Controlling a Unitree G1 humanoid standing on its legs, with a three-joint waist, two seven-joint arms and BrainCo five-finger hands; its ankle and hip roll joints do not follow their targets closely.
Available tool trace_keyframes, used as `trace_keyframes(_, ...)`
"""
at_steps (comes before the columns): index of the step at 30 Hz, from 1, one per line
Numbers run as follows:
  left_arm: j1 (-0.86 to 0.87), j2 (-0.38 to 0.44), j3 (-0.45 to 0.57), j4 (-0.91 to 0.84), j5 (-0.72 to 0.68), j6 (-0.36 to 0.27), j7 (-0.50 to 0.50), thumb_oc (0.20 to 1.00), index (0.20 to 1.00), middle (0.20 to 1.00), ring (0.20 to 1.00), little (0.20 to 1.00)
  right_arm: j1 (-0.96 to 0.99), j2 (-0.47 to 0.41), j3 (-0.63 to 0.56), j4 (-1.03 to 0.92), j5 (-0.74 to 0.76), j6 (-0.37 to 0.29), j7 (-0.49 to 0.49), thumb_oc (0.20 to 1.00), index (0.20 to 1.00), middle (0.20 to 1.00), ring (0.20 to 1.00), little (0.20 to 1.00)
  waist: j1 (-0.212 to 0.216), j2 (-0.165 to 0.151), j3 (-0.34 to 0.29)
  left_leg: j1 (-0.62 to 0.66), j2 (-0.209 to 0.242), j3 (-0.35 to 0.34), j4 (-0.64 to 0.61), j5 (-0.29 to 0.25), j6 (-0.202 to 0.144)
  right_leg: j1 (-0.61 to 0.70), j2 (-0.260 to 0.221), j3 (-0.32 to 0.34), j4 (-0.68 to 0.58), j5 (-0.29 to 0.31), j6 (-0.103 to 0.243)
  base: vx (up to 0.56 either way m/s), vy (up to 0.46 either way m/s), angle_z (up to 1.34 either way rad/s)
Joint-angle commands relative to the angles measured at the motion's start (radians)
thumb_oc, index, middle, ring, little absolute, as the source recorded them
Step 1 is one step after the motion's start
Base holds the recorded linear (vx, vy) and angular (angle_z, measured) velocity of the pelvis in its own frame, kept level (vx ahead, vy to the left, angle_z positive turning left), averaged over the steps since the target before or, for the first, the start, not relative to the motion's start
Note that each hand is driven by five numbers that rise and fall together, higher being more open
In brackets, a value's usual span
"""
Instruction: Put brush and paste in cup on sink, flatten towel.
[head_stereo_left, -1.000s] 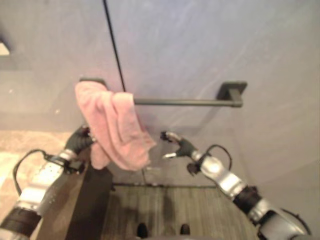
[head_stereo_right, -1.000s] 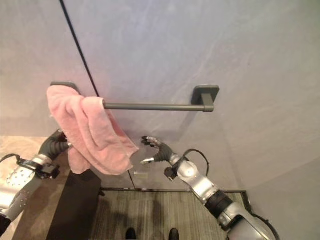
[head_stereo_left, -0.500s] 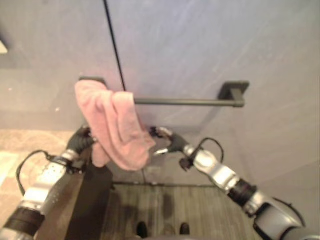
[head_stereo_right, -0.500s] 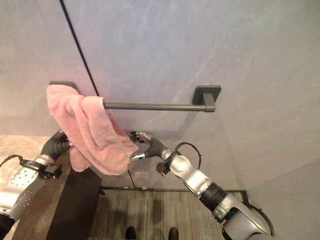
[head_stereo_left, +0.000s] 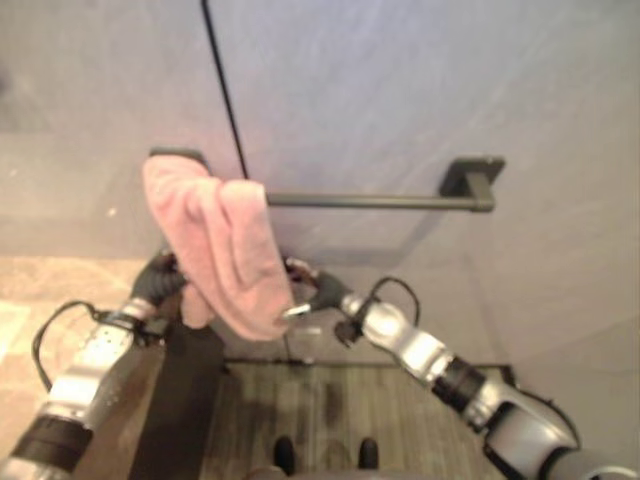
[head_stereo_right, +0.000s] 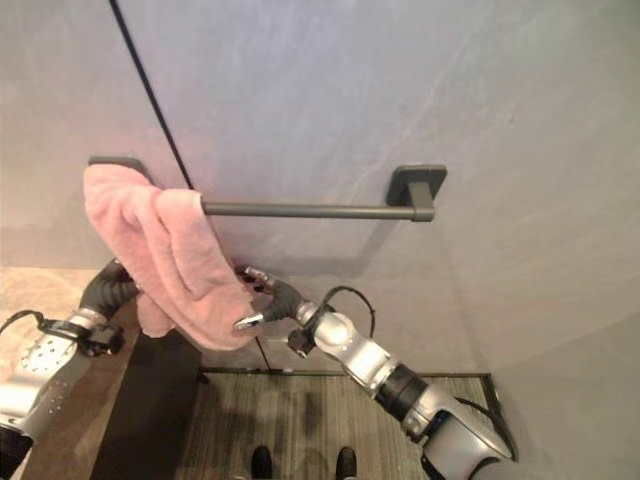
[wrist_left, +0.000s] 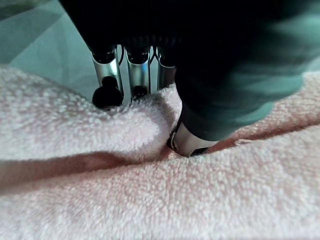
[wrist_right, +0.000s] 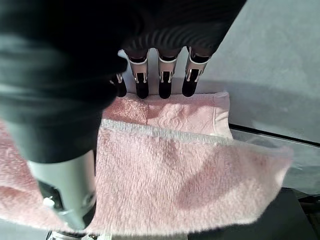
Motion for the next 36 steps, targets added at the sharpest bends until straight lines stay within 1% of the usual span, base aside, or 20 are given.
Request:
trace_keyframes(1, -0.108, 0.025, 0.013, 0.012, 0.017, -0.044, 0.011, 0.200, 0.200, 0.200, 0.200, 0.200, -0.095, 0.052, 0.013, 0.021, 0.022, -0.037, -0.016, 1.000, 1.000, 1.000, 1.000, 1.000, 0.025, -0.033, -0.019, -0.013, 0.011, -0.027, 0.013, -0.069, 0.022, -0.009, -0.068, -0.057, 0.005, 0.017, 0.053, 0.00, 0.000, 0.00)
trace_keyframes(4, -0.108, 0.020, 0.014, 0.013, 0.022, -0.045, 0.012, 0.200, 0.200, 0.200, 0.200, 0.200, -0.092, 0.054, 0.011, 0.017, 0.020, -0.034, -0.015, 1.000, 1.000, 1.000, 1.000, 1.000, 0.026, -0.034, -0.019, -0.015, 0.011, -0.028, 0.013, -0.069, 0.023, -0.010, -0.068, -0.058, 0.005, 0.017, 0.053, 0.00, 0.000, 0.00)
trace_keyframes(5, -0.106, 0.018, 0.014, 0.013, 0.025, -0.045, 0.013, 0.200, 0.200, 0.200, 0.200, 0.200, -0.090, 0.054, 0.010, 0.016, 0.016, -0.035, -0.014, 0.834, 0.834, 0.834, 0.834, 0.834, 0.026, -0.033, -0.019, -0.015, 0.011, -0.029, 0.013, -0.069, 0.023, -0.010, -0.068, -0.058, 0.005, 0.016, 0.053, 0.00, 0.000, 0.00)
trace_keyframes(6, -0.105, 0.016, 0.014, 0.012, 0.027, -0.044, 0.014, 0.200, 0.200, 0.200, 0.200, 0.200, -0.089, 0.053, 0.009, 0.015, 0.012, -0.035, -0.014, 0.755, 0.755, 0.755, 0.755, 0.755, 0.026, -0.033, -0.019, -0.015, 0.010, -0.029, 0.013, -0.070, 0.023, -0.009, -0.068, -0.058, 0.005, 0.016, 0.052, 0.00, 0.000, 0.00)
trace_keyframes(7, -0.105, 0.016, 0.014, 0.012, 0.027, -0.044, 0.014, 0.200, 0.200, 0.200, 0.200, 0.200, -0.089, 0.053, 0.009, 0.015, 0.012, -0.035, -0.014, 0.598, 0.598, 0.598, 0.598, 0.598, 0.026, -0.033, -0.019, -0.015, 0.010, -0.029, 0.013, -0.070, 0.023, -0.009, -0.068, -0.058, 0.005, 0.016, 0.052, 0.00, 0.000, 0.00)
trace_keyframes(8, -0.101, 0.013, 0.020, 0.008, 0.031, -0.045, 0.016, 0.200, 0.200, 0.200, 0.200, 0.200, -0.088, 0.051, 0.005, 0.010, 0.006, -0.035, -0.015, 0.495, 0.495, 0.495, 0.495, 0.495, 0.026, -0.032, -0.018, -0.015, 0.009, -0.030, 0.013, -0.069, 0.023, -0.010, -0.068, -0.058, 0.005, 0.016, 0.053, 0.00, 0.000, 0.00)
trace_keyframes(12, -0.104, 0.005, 0.023, 0.013, 0.034, -0.045, 0.015, 0.200, 0.200, 0.200, 0.200, 0.200, -0.084, 0.049, -0.001, 0.004, -0.002, -0.037, -0.012, 0.250, 0.250, 0.250, 0.250, 0.250, 0.025, -0.031, -0.017, -0.017, 0.010, -0.031, 0.013, -0.069, 0.023, -0.011, -0.068, -0.058, 0.005, 0.016, 0.053, 0.00, 0.000, 0.00)
trace_keyframes(14, -0.104, 0.001, 0.022, 0.014, 0.036, -0.045, 0.015, 0.200, 0.200, 0.200, 0.200, 0.200, -0.081, 0.051, -0.001, 0.004, -0.005, -0.035, -0.012, 0.235, 0.235, 0.235, 0.235, 0.235, 0.025, -0.030, -0.017, -0.017, 0.010, -0.030, 0.013, -0.069, 0.023, -0.012, -0.068, -0.057, 0.005, 0.016, 0.053, 0.00, 0.000, 0.00)
trace_keyframes(15, -0.104, 0.001, 0.022, 0.014, 0.036, -0.045, 0.015, 0.200, 0.200, 0.200, 0.200, 0.200, -0.081, 0.051, -0.001, 0.004, -0.005, -0.035, -0.012, 0.200, 0.200, 0.200, 0.200, 0.200, 0.025, -0.030, -0.017, -0.017, 0.010, -0.030, 0.013, -0.069, 0.023, -0.012, -0.068, -0.057, 0.005, 0.016, 0.053, 0.00, 0.000, 0.00)
trace_keyframes(24, -0.096, -0.030, 0.029, 0.014, 0.050, -0.052, 0.017, 0.200, 0.200, 0.200, 0.200, 0.200, -0.055, 0.035, -0.036, -0.011, -0.025, -0.046, -0.021, 0.200, 0.200, 0.200, 0.200, 0.200, 0.021, -0.027, -0.015, -0.015, 0.012, -0.029, 0.013, -0.068, 0.022, -0.010, -0.066, -0.056, 0.005, 0.012, 0.051, 0.00, 0.000, 0.00)
trace_keyframes(27, -0.058, -0.037, 0.069, -0.031, 0.089, -0.064, 0.025, 0.200, 0.200, 0.200, 0.200, 0.200, 0.011, -0.023, -0.114, -0.064, -0.012, -0.071, -0.040, 0.200, 0.200, 0.200, 0.200, 0.200, 0.016, -0.022, -0.018, -0.008, 0.014, -0.026, 0.013, -0.071, 0.022, -0.006, -0.064, -0.052, 0.005, 0.009, 0.051, 0.00, 0.000, 0.00)
trace_keyframes(28, -0.058, -0.037, 0.069, -0.032, 0.089, -0.064, 0.025, 0.200, 0.200, 0.200, 0.200, 0.200, 0.011, -0.023, -0.114, -0.064, -0.012, -0.071, -0.040, 0.200, 0.200, 0.200, 0.200, 0.200, 0.016, -0.022, -0.018, -0.008, 0.014, -0.026, 0.013, -0.071, 0.022, -0.006, -0.064, -0.052, 0.005, 0.009, 0.051, 0.00, 0.000, 0.00)
trace_keyframes(29, -0.013, -0.053, 0.104, -0.057, 0.141, -0.074, 0.034, 0.200, 0.200, 0.200, 0.200, 0.200, 0.084, -0.052, -0.183, -0.100, -0.002, -0.098, -0.047, 0.200, 0.200, 0.200, 0.200, 0.200, 0.010, -0.018, -0.021, -0.001, 0.016, -0.024, 0.013, -0.075, 0.023, -0.001, -0.065, -0.056, 0.005, 0.005, 0.052, 0.02, -0.021, -0.04)
trace_keyframes(30, 0.011, -0.061, 0.112, -0.051, 0.212, -0.070, 0.058, 0.200, 0.200, 0.200, 0.200, 0.200, 0.123, -0.070, -0.214, -0.120, -0.036, -0.107, -0.057, 0.200, 0.200, 0.200, 0.200, 0.200, 0.006, -0.014, -0.022, 0.002, 0.016, -0.022, 0.013, -0.075, 0.023, 0.001, -0.065, -0.055, 0.005, 0.004, 0.052, 0.00, 0.000, 0.00)
trace_keyframes(31, 0.015, -0.039, 0.104, -0.071, 0.296, -0.065, 0.053, 0.200, 0.200, 0.200, 0.200, 0.200, 0.134, -0.090, -0.216, -0.150, -0.074, -0.115, -0.040, 0.200, 0.200, 0.200, 0.200, 0.200, 0.004, -0.010, -0.023, 0.004, 0.017, -0.023, 0.013, -0.076, 0.023, 0.005, -0.064, -0.056, 0.005, 0.002, 0.052, 0.00, 0.000, 0.00)
trace_keyframes(32, 0.015, -0.040, 0.104, -0.072, 0.297, -0.064, 0.053, 0.200, 0.200, 0.200, 0.200, 0.200, 0.135, -0.091, -0.217, -0.151, -0.074, -0.114, -0.040, 0.200, 0.200, 0.200, 0.200, 0.200, 0.004, -0.010, -0.022, 0.005, 0.017, -0.023, 0.013, -0.076, 0.023, 0.006, -0.064, -0.056, 0.005, 0.002, 0.052, 0.00, 0.000, 0.00)
trace_keyframes(33, 0.031, -0.016, 0.110, -0.127, 0.339, -0.088, 0.040, 0.200, 0.200, 0.200, 0.200, 0.200, 0.186, -0.101, -0.267, -0.179, -0.064, -0.139, -0.052, 0.200, 0.200, 0.200, 0.200, 0.200, 0.003, -0.005, -0.025, 0.011, 0.017, -0.025, 0.013, -0.079, 0.023, 0.015, -0.065, -0.061, 0.005, -0.004, 0.052, 0.01, -0.017, -0.05)
trace_keyframes(34, 0.033, -0.015, 0.110, -0.128, 0.338, -0.088, 0.040, 0.200, 0.200, 0.200, 0.200, 0.200, 0.188, -0.102, -0.268, -0.180, -0.064, -0.139, -0.052, 0.200, 0.200, 0.200, 0.200, 0.200, 0.003, -0.005, -0.025, 0.012, 0.017, -0.025, 0.013, -0.079, 0.023, 0.016, -0.065, -0.061, 0.005, -0.004, 0.052, 0.00, 0.000, 0.00)
trace_keyframes(35, 0.058, -0.050, 0.138, -0.139, 0.261, -0.109, 0.041, 0.200, 0.200, 0.200, 0.200, 0.200, 0.236, -0.103, -0.301, -0.206, -0.056, -0.158, -0.064, 0.200, 0.200, 0.200, 0.200, 0.200, -0.002, -0.002, -0.029, 0.017, 0.018, -0.021, 0.013, -0.080, 0.023, 0.018, -0.065, -0.059, 0.005, -0.006, 0.053, 0.00, 0.000, 0.00)
trace_keyframes(36, 0.059, -0.050, 0.139, -0.139, 0.261, -0.109, 0.041, 0.200, 0.200, 0.200, 0.200, 0.200, 0.237, -0.104, -0.301, -0.207, -0.056, -0.157, -0.064, 0.200, 0.200, 0.200, 0.200, 0.200, -0.002, -0.002, -0.029, 0.017, 0.018, -0.021, 0.013, -0.080, 0.023, 0.018, -0.065, -0.059, 0.005, -0.006, 0.053, 0.00, 0.000, 0.00)
